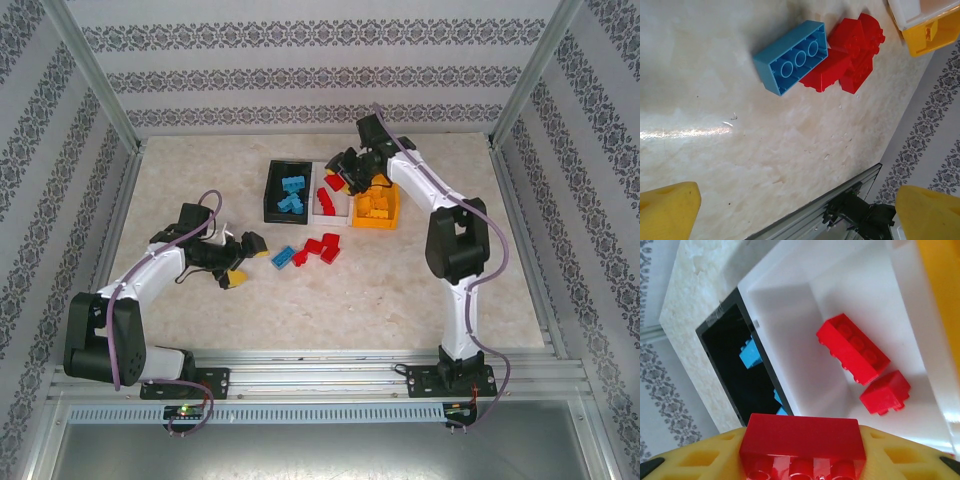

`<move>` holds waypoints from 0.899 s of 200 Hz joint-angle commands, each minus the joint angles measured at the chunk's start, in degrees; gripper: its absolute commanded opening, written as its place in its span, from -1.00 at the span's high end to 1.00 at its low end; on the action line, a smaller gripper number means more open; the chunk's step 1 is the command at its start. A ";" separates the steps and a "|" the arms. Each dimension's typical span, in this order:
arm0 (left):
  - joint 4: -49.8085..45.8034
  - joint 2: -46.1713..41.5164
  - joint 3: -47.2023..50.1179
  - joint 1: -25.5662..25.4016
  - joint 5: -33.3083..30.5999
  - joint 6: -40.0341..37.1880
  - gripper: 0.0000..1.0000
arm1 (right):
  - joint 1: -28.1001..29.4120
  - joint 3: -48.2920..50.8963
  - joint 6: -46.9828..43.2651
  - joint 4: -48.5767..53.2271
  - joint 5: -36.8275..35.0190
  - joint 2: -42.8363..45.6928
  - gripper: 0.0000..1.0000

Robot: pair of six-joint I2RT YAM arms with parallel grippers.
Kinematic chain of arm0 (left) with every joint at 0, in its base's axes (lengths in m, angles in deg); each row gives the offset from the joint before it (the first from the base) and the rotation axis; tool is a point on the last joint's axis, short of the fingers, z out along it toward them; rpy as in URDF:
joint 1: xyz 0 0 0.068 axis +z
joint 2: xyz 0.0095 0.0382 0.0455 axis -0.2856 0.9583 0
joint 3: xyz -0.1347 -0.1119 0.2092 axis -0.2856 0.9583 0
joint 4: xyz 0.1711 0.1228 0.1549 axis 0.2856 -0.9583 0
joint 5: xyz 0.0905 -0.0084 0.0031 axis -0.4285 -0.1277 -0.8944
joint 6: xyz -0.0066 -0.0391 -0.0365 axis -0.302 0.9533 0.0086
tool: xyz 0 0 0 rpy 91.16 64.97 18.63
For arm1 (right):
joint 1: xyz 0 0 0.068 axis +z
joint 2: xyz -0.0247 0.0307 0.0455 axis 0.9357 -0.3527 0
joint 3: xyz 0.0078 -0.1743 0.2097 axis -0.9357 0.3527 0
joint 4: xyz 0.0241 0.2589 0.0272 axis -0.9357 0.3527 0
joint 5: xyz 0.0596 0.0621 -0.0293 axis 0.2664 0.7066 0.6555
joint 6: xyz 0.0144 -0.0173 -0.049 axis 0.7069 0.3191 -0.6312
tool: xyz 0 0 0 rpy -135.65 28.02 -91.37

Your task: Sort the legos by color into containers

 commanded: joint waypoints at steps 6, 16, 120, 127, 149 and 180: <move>-3.11 -2.91 -0.18 0.80 -2.47 -3.66 -1.00 | -0.35 -3.62 1.35 2.63 0.83 -2.96 -0.07; -3.15 -3.70 0.06 0.80 -3.06 -4.02 -1.00 | -0.40 -3.71 1.58 2.39 0.86 -3.42 -0.09; 0.11 -0.84 0.25 0.98 0.55 -2.17 -1.00 | -0.72 -0.54 0.86 1.95 0.61 -1.94 -0.32; -0.27 -0.68 0.11 1.05 0.55 -2.52 -1.00 | -0.85 -0.22 0.71 1.96 0.73 -1.71 -0.32; -5.06 -0.41 -2.30 0.80 -1.62 -7.62 -1.00 | -0.93 1.46 0.47 1.62 1.06 -0.29 -0.33; -18.34 2.56 -13.16 -5.79 -15.81 -23.60 -1.00 | 0.34 8.20 -0.16 -0.89 0.25 5.62 -0.33</move>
